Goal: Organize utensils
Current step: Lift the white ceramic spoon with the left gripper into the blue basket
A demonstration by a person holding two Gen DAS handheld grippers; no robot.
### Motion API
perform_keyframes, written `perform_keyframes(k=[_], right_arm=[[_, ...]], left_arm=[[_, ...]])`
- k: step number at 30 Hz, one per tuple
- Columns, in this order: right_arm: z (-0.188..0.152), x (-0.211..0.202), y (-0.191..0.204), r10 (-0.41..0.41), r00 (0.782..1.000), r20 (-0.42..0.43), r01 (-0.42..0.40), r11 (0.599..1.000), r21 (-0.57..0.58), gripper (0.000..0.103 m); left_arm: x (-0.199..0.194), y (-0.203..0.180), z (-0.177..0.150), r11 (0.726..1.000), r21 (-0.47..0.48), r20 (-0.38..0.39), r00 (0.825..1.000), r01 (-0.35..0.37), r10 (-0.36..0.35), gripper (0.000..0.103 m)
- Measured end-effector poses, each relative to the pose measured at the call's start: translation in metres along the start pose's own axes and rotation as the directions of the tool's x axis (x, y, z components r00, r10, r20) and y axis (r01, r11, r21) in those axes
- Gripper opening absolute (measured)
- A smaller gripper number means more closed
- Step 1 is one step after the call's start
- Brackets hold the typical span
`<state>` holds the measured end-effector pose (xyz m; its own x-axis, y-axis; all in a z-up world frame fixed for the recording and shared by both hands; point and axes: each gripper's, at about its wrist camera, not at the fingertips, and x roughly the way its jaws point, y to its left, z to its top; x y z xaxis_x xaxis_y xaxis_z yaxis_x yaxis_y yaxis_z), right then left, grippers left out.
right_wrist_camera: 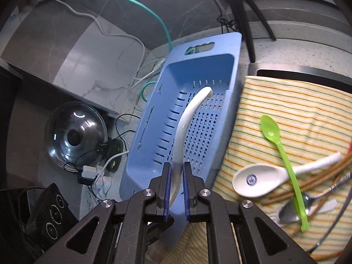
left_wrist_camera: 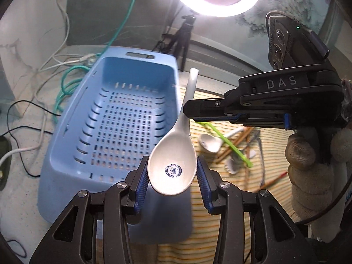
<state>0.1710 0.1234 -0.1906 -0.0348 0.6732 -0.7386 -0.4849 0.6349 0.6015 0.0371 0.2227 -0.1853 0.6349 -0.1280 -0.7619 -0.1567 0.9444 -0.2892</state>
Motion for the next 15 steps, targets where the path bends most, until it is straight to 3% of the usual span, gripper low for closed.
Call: perform_keyframes(k=[9, 11, 15], right_arm=[[0.01, 0.034, 0.018, -0.025, 0.999, -0.039, 0.023, 0.998, -0.057, 0.012], [0.012, 0.033, 0.021, -0.042, 0.999, -0.03, 0.039, 0.996, -0.078, 0.014], [0.012, 0.024, 0.023, -0.059, 0.998, 0.0, 0.058, 0.994, -0.095, 0.043]], left_arm=[[0.008, 0.036, 0.0, 0.992, -0.071, -0.025, 0.994, -0.104, 0.103, 0.034], [0.004, 0.043, 0.0, 0.991, -0.099, -0.017, 0.996, -0.089, 0.088, 0.034], [-0.003, 0.044, 0.001, 0.99, -0.089, -0.011, 0.994, -0.108, 0.108, 0.035]])
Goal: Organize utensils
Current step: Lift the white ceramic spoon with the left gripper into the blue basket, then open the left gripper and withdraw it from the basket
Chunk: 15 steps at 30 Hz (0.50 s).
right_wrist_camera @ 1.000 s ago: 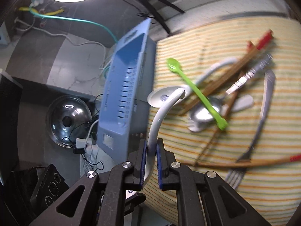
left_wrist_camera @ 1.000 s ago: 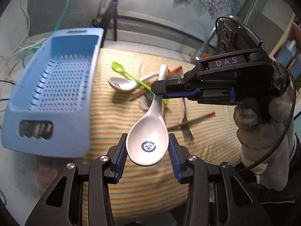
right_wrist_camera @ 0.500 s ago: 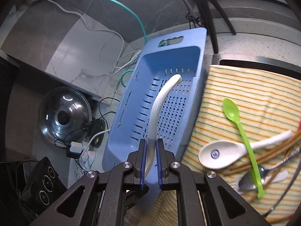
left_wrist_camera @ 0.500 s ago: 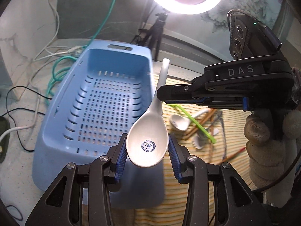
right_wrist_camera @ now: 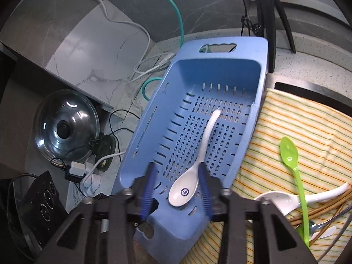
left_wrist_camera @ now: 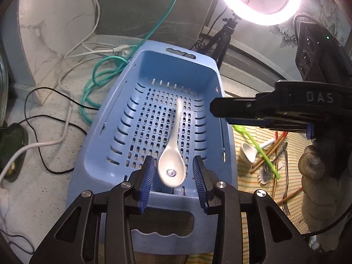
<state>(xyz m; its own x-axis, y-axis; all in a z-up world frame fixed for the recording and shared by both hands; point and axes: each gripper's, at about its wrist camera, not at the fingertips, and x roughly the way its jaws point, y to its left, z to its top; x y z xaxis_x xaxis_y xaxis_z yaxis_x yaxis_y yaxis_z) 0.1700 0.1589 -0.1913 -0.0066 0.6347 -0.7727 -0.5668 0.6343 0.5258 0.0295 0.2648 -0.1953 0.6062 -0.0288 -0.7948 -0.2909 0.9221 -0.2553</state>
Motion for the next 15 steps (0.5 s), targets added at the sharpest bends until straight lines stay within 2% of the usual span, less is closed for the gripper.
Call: perform_keyframes(k=[6, 15], right_arm=[[0.0, -0.022, -0.009, -0.006, 1.0, 0.029, 0.005, 1.0, 0.007, 0.044], [-0.019, -0.092, -0.049, -0.049, 0.993, 0.109, 0.044, 0.998, 0.048, 0.045]], left_arm=[[-0.01, -0.012, 0.0, 1.0, 0.028, 0.02, 1.0, 0.009, -0.009, 0.035], [-0.027, -0.059, -0.007, 0.982, 0.179, 0.031, 0.997, 0.063, -0.07, 0.035]])
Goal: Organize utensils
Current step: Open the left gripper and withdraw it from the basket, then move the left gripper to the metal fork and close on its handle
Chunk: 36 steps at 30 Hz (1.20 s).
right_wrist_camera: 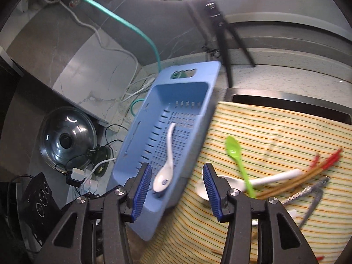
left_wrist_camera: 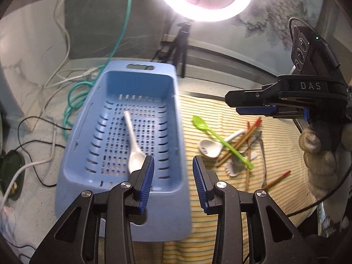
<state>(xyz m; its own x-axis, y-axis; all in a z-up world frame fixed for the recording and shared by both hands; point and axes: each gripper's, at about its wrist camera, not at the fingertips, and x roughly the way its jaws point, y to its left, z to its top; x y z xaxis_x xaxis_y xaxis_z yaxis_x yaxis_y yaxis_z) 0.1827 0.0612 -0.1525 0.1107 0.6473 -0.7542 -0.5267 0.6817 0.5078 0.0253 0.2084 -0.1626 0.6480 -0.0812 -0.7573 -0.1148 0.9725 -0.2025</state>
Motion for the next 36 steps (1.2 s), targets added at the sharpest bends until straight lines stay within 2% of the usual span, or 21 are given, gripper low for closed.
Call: perform_keyframes(k=[10, 17, 22, 31, 34, 36], right_arm=[[-0.044, -0.068, -0.082, -0.097, 0.994, 0.041, 0.091, 0.988, 0.123, 0.045], [-0.075, -0.081, -0.122, -0.127, 0.992, 0.014, 0.122, 0.972, 0.203, 0.045], [-0.093, -0.083, -0.135, -0.12, 0.993, -0.006, 0.118, 0.963, 0.244, 0.045], [-0.13, -0.079, -0.152, -0.111, 0.993, -0.036, 0.116, 0.934, 0.336, 0.045], [-0.131, -0.076, -0.159, -0.104, 0.994, -0.032, 0.109, 0.924, 0.367, 0.045], [-0.13, -0.076, -0.161, -0.096, 0.995, -0.032, 0.101, 0.922, 0.373, 0.045]], left_arm=[[0.016, -0.063, -0.017, 0.986, 0.126, -0.073, 0.992, 0.108, -0.099, 0.035], [0.035, -0.112, -0.041, 0.961, 0.199, -0.155, 0.974, 0.193, -0.163, 0.035], [0.044, -0.139, -0.055, 0.939, 0.261, -0.206, 0.964, 0.222, -0.171, 0.035], [0.045, -0.139, -0.053, 0.93, 0.272, -0.225, 0.956, 0.246, -0.187, 0.035], [0.05, -0.143, -0.054, 0.923, 0.285, -0.248, 0.95, 0.26, -0.191, 0.035], [0.053, -0.146, -0.057, 0.915, 0.283, -0.273, 0.939, 0.287, -0.21, 0.035]])
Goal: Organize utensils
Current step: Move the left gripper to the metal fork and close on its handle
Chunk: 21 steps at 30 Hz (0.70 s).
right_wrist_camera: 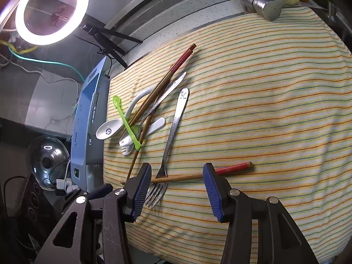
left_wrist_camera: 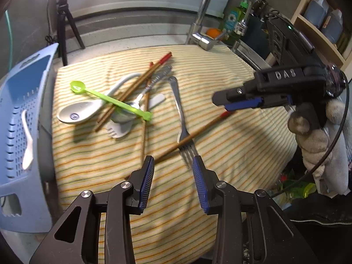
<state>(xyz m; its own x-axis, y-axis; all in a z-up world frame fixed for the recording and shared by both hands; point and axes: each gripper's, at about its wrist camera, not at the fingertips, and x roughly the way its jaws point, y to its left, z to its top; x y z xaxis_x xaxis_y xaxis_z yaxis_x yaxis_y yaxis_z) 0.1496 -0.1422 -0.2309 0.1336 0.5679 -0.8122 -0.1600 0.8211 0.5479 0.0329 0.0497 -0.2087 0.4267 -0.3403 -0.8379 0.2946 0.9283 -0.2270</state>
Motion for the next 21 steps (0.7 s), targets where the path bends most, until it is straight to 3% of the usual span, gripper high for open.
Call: perform_keyframes(k=[11, 15, 21], right_arm=[[0.024, 0.023, 0.014, -0.029, 0.999, -0.027, 0.028, 0.998, -0.052, 0.044], [0.03, 0.04, 0.015, -0.03, 0.997, -0.076, 0.027, 0.999, -0.045, 0.036], [0.028, 0.052, 0.022, -0.045, 0.993, -0.11, 0.038, 0.997, -0.061, 0.034]], left_arm=[[0.008, -0.006, 0.006, 1.0, 0.018, -0.009, 1.0, -0.013, 0.013, 0.035], [0.003, 0.0, 0.012, 1.0, -0.001, 0.012, 1.0, -0.021, 0.021, 0.035], [0.005, 0.017, 0.014, 0.998, -0.055, -0.005, 0.999, -0.045, 0.044, 0.035]])
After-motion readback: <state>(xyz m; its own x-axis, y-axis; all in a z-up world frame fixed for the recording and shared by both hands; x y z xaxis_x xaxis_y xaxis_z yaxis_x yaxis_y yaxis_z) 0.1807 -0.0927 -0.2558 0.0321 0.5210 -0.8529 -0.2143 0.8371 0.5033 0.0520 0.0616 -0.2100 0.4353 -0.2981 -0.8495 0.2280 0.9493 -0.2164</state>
